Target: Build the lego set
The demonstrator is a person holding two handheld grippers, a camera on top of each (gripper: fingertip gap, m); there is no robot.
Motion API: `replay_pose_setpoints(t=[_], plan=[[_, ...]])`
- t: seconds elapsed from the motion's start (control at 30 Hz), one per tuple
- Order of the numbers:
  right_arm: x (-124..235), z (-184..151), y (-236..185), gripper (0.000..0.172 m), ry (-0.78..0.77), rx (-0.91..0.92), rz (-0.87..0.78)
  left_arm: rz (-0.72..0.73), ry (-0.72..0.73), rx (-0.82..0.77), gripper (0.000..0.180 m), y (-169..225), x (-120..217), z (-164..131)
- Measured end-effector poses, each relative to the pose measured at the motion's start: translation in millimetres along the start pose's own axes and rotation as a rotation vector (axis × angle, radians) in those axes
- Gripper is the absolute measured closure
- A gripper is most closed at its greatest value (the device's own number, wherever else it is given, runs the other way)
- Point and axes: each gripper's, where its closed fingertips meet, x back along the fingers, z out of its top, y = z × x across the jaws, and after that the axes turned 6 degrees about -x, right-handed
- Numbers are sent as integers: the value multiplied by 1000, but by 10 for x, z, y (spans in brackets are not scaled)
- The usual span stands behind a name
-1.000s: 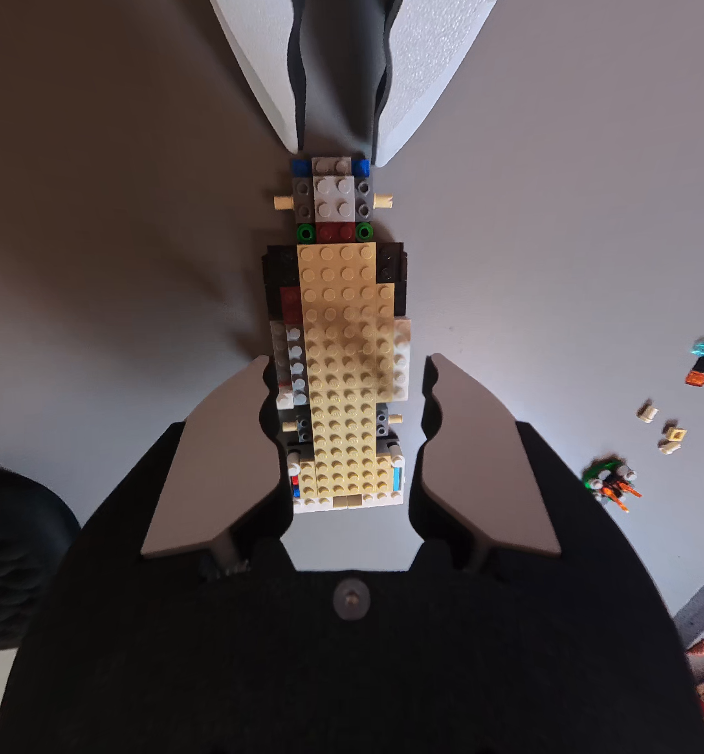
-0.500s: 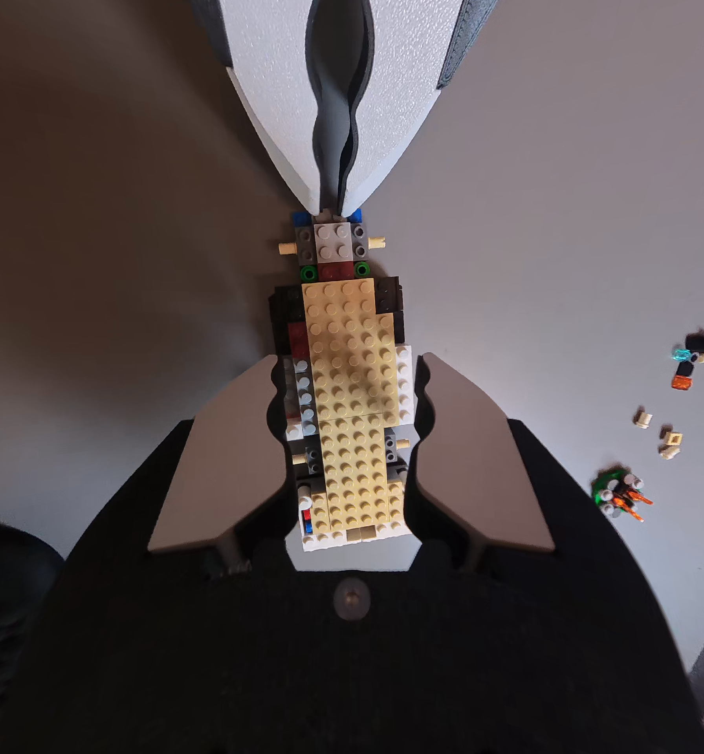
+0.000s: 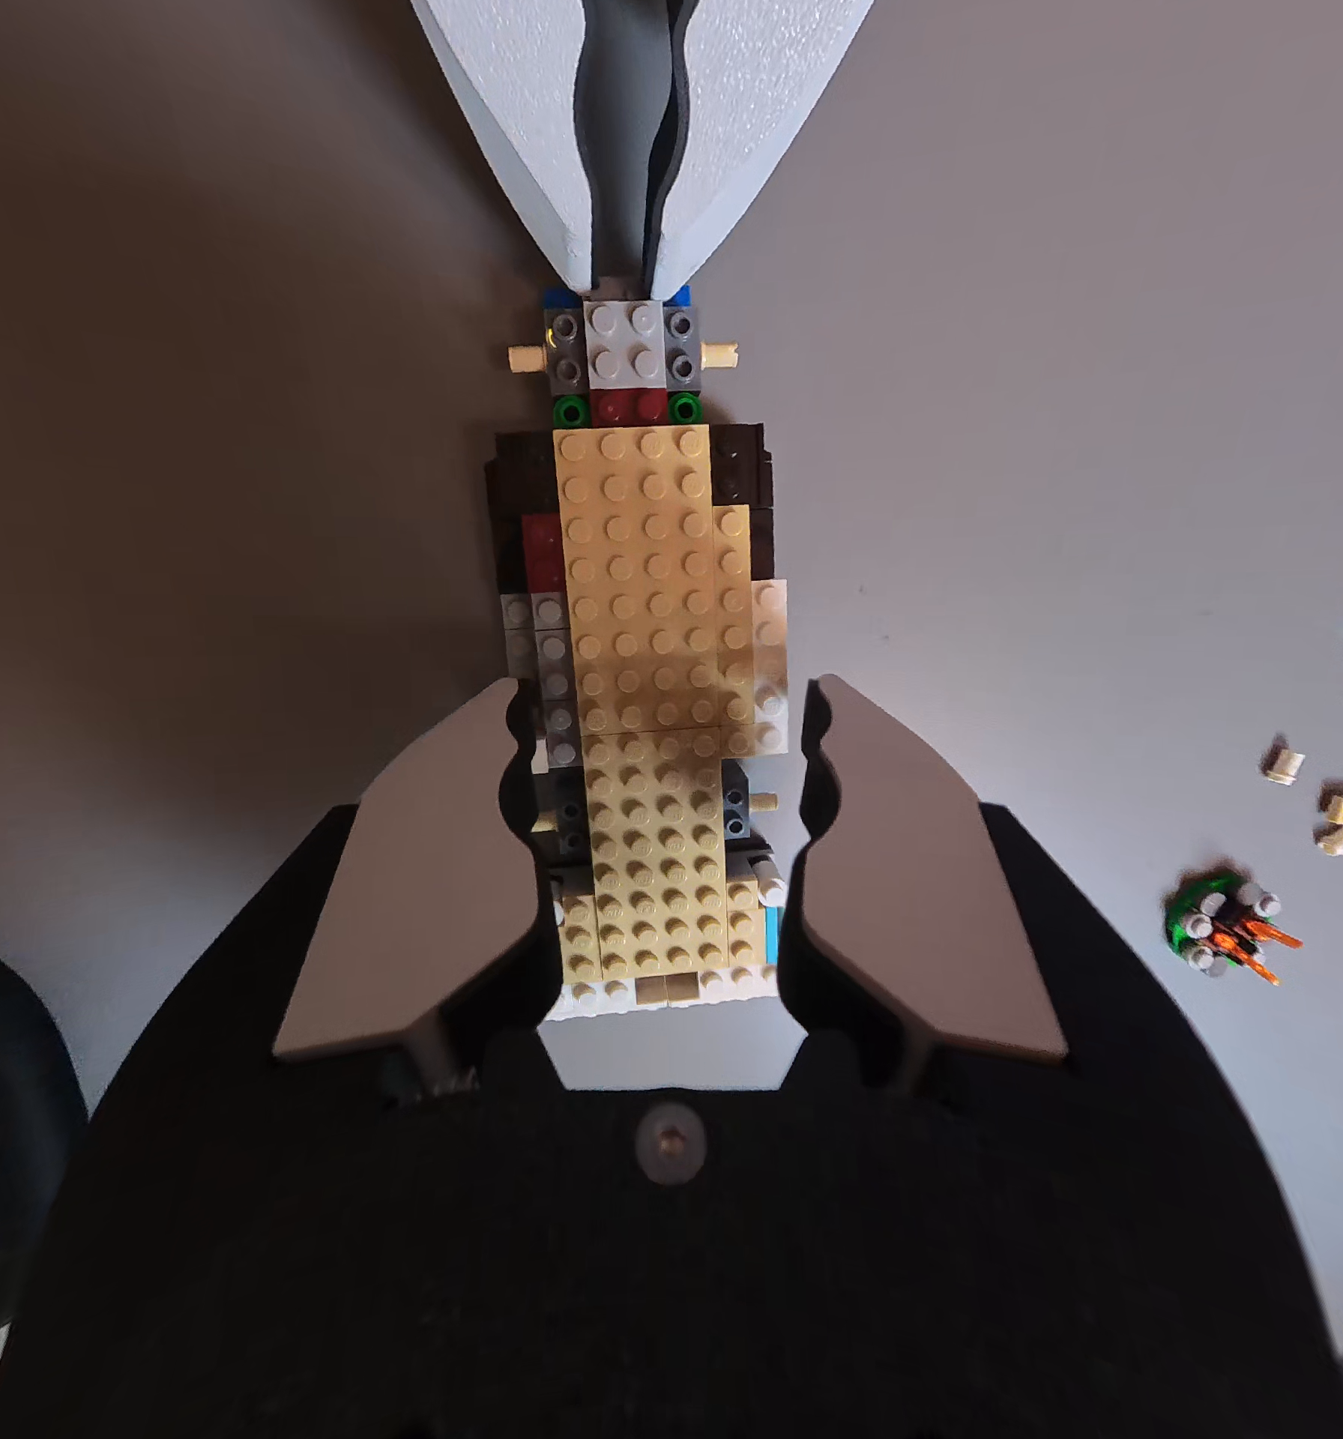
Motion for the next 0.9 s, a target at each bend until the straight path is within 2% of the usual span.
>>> replay_pose_setpoints(t=[0.5, 0.53, 0.57, 0.9], plan=[[-33, -8, -36, 108, -12, -5, 80, -96, -192, 88, 172, -8, -26, -34], [-34, -8, -40, 108, -9, -3, 84, -86, -201, 97, 180, -28, -29, -39], [-35, -8, -47, 108, -7, -2, 90, -93, -208, 92, 180, -20, -25, -49], [-52, -18, -185, 106, 5, -18, 169, -82, -196, 68, 180, 8, -42, -13]])
